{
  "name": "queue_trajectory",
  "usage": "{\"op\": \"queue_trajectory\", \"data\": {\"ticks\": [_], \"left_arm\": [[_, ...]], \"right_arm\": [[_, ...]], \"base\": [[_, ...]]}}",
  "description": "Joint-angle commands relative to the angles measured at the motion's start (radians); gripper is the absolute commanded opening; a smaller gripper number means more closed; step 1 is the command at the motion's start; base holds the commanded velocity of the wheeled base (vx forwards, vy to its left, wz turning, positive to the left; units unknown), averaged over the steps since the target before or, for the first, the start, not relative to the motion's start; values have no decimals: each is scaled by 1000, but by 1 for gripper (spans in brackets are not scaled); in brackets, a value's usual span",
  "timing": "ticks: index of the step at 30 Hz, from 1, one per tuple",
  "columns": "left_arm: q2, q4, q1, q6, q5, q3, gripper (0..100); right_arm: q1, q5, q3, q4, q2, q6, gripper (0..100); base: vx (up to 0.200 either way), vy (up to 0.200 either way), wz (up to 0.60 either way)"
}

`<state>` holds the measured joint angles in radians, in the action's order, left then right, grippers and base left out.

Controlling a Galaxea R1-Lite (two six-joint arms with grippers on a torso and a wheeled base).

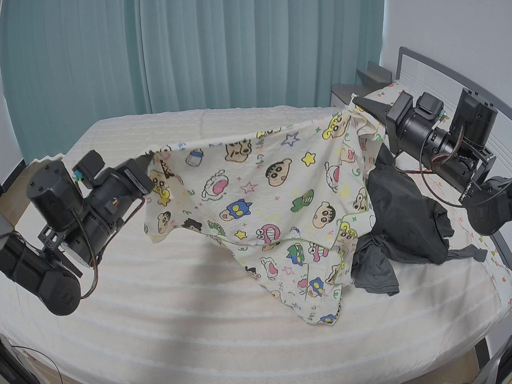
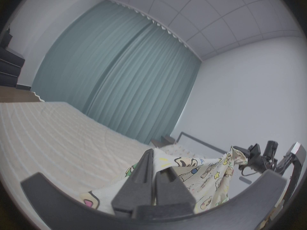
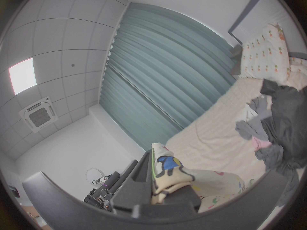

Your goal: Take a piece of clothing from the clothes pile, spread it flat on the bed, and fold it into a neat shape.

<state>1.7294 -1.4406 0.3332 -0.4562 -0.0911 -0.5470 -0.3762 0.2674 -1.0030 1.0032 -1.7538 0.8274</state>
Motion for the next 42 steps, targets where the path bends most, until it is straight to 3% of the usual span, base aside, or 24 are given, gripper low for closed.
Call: {"op": "queue_trajectory", "data": {"ticks": [1, 6, 12, 17, 28, 42], "left_arm": [[-54, 5, 3, 1, -79, -59, 0], [-54, 3, 9, -2, -95, -51, 0], [-39, 3, 70, -25, -96, 73, 0], [-19, 2, 75, -27, -96, 122, 0], [-11, 2, 112, -53, -101, 217, 0], [-16, 0, 110, -78, -105, 248, 0]], "right_arm": [[-23, -2, -23, 32, 23, -11, 0], [-43, -1, -13, 37, 42, -18, 0], [-38, 1, 127, 41, 30, -37, 0], [-38, 3, 213, 43, 23, -44, 0], [-38, 1, 259, 45, 2, -45, 0], [-46, 1, 296, 46, 23, -45, 0]], "base": [[0, 0, 0], [0, 0, 0], [0, 0, 0], [0, 0, 0], [0, 0, 0], [-200, 0, 0]]}}
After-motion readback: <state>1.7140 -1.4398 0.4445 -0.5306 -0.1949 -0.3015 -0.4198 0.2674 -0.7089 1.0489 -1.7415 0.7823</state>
